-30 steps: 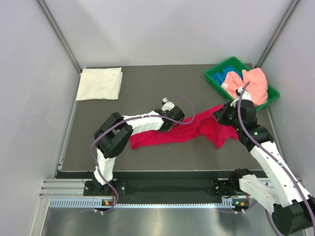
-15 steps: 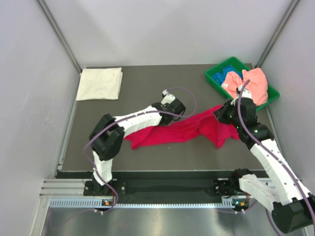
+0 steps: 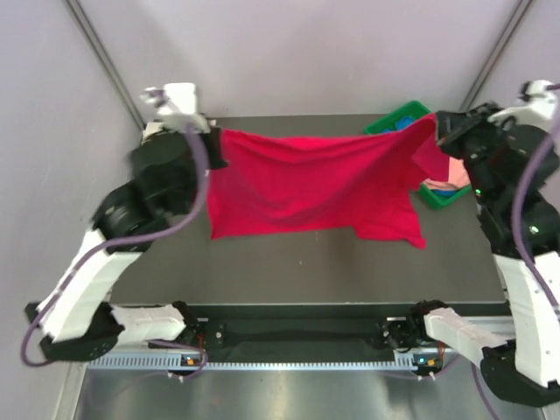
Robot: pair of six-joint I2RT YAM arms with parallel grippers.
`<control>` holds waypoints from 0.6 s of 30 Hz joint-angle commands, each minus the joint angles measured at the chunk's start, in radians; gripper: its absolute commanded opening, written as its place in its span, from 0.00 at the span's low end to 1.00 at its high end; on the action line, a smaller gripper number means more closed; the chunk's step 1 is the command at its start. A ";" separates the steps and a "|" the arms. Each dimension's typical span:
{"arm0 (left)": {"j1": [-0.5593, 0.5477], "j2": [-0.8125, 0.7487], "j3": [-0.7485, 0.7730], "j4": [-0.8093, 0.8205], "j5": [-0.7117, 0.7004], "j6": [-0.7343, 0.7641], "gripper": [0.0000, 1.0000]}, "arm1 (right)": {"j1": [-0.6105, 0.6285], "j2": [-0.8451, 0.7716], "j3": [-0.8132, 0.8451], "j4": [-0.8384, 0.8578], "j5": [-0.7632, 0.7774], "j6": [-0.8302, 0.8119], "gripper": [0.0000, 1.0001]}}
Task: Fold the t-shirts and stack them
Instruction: Flatten the tshirt out
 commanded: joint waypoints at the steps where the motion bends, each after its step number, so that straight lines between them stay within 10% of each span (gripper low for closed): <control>1: -0.005 -0.156 0.009 0.166 0.185 0.060 0.00 | 0.011 -0.112 0.133 0.026 0.034 -0.015 0.00; 11: -0.003 -0.415 -0.101 0.263 0.551 -0.148 0.00 | 0.004 -0.369 0.231 -0.049 -0.039 0.064 0.00; 18: -0.003 -0.292 -0.084 0.166 0.313 -0.057 0.00 | 0.002 -0.208 0.298 -0.156 -0.046 -0.032 0.00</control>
